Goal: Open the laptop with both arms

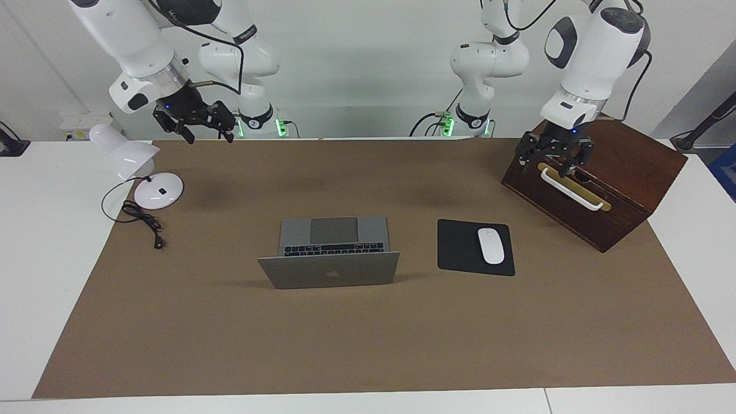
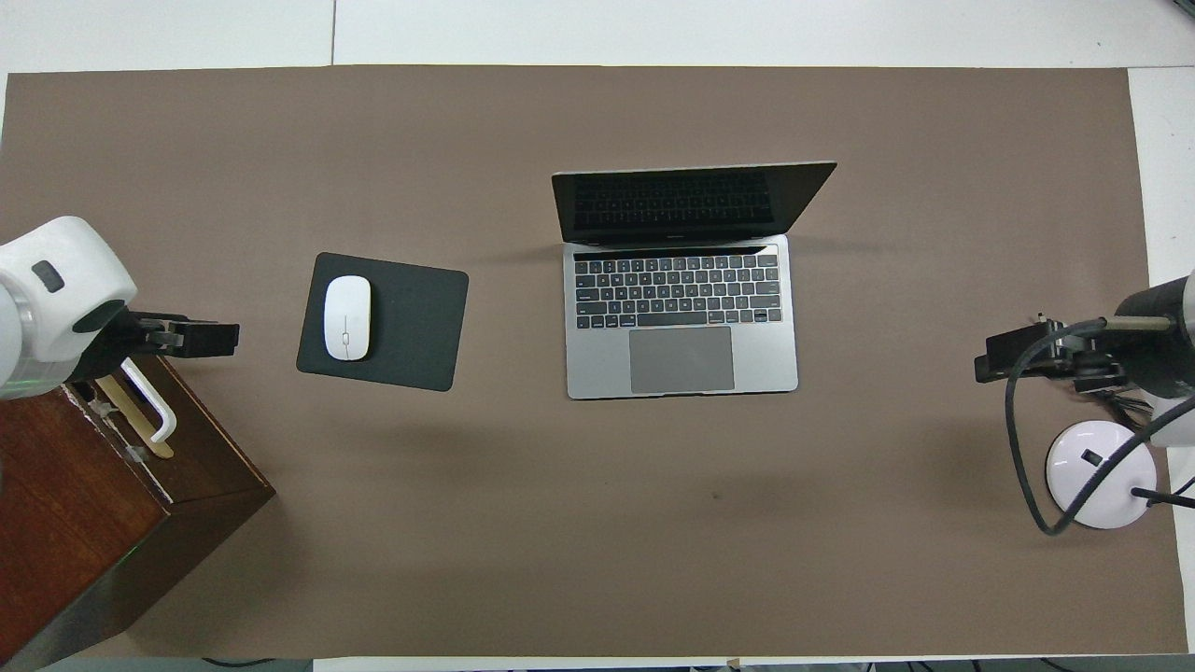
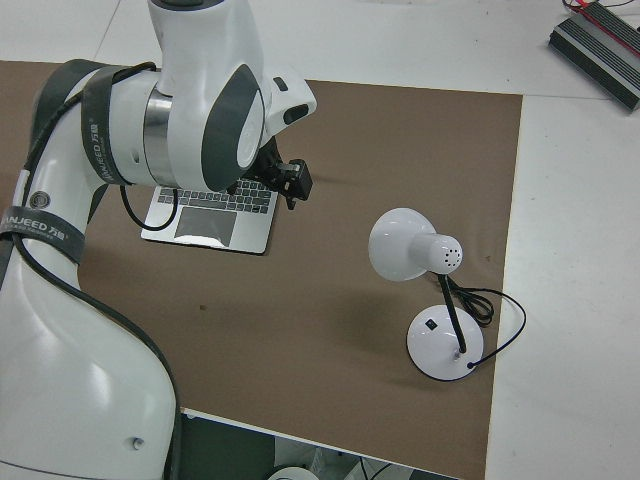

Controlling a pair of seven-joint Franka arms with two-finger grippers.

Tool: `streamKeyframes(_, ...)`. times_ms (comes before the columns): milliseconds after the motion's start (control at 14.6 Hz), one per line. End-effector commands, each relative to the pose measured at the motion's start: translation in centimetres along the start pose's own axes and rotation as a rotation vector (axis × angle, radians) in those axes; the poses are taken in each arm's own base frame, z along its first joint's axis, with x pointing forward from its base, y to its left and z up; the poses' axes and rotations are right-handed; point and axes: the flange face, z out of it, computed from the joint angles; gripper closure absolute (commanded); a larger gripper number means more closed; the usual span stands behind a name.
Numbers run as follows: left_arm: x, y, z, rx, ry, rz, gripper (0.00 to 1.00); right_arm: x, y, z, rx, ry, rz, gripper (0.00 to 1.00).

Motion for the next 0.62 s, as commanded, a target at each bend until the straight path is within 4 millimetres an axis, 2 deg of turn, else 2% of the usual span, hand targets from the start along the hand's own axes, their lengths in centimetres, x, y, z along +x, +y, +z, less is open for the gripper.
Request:
streamKeyframes(0,-0.1,-1.3,-3.0,0.023,-0.018,-0.018,0.0,1.0,-0.5,0.0,-0.018,0.083,-0.012,0.0)
streamKeyframes(274,0.4,-1.2,-6.2,0.02,-0.02,-0.136,0.0,1.4,-0.6,0.2,-0.007,0.088,-0.002,0.0)
streamKeyframes(547,0.4,-1.6,-9.3,0.015,-0.095,-0.154,0.0,1.6,-0.1,0.0,-0.016,0.096,-0.004,0.0)
